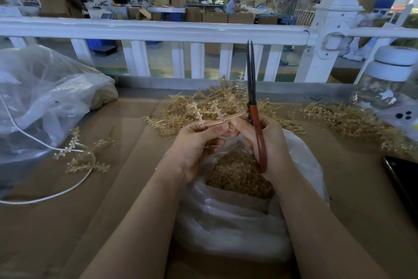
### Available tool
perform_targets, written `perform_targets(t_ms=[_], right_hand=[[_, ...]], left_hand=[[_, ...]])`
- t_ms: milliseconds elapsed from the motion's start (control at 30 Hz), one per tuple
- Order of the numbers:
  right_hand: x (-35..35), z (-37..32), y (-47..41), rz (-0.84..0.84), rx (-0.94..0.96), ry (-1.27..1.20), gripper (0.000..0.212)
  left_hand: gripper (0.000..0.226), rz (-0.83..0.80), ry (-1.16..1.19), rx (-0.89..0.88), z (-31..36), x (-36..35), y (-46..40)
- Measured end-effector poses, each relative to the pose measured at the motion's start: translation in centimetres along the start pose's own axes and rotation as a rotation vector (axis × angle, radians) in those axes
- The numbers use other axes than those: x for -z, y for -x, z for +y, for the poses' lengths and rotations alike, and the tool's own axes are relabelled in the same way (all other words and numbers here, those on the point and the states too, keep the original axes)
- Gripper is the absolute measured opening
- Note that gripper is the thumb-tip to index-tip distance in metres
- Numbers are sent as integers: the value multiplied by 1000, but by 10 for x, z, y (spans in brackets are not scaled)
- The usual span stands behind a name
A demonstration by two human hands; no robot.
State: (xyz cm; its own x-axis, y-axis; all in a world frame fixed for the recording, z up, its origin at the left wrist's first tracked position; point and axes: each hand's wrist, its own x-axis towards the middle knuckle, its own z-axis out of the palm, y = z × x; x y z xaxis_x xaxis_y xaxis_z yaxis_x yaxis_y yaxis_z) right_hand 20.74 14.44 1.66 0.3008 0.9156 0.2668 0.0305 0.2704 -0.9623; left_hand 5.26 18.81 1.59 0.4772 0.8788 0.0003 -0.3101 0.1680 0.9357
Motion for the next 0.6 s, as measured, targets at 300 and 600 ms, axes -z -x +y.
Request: perform_targets(t_ms=[300,600], right_hand=[[-2,2,-2,-46,-65,7,20],[-2,6,1,-25,119,357,35]], left_hand=[[5,183,90,-6,3,-4,-1],[6,304,246,-179,8,3,-4]])
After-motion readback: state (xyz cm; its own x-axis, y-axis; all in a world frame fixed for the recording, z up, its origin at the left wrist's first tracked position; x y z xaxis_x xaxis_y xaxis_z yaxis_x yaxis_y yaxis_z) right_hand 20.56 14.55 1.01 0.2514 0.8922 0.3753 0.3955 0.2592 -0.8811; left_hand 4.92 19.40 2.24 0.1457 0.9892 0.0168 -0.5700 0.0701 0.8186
